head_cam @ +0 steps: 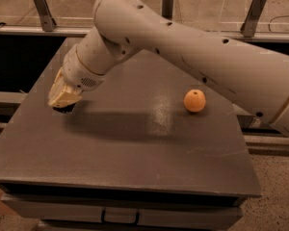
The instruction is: Move rxbar blueberry near pepsi can
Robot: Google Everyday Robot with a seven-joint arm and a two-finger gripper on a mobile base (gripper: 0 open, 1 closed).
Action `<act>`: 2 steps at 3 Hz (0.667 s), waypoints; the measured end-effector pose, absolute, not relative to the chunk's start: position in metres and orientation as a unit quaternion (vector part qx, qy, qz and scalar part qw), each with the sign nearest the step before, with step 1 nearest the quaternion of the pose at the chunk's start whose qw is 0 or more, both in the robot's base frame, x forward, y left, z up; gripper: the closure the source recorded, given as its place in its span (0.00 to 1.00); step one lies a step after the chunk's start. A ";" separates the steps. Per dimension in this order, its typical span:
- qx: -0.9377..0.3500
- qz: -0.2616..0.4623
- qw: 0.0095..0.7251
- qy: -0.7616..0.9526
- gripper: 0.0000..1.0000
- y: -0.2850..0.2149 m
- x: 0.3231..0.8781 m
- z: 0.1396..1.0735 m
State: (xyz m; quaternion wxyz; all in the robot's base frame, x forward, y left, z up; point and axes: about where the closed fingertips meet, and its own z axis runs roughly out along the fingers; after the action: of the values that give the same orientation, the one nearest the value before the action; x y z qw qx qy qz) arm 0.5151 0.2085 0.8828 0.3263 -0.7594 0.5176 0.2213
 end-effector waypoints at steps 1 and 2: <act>-0.761 0.174 0.358 0.513 1.00 0.189 0.521 0.931; -0.759 0.091 0.396 0.509 1.00 0.153 0.537 1.002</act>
Offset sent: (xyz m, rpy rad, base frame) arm 0.0415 -0.0992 0.1925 -0.0616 -0.4449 -0.1791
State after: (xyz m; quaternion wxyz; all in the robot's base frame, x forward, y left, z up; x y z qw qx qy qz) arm 0.5373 0.1530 1.0021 0.3957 -0.7589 0.5090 0.0914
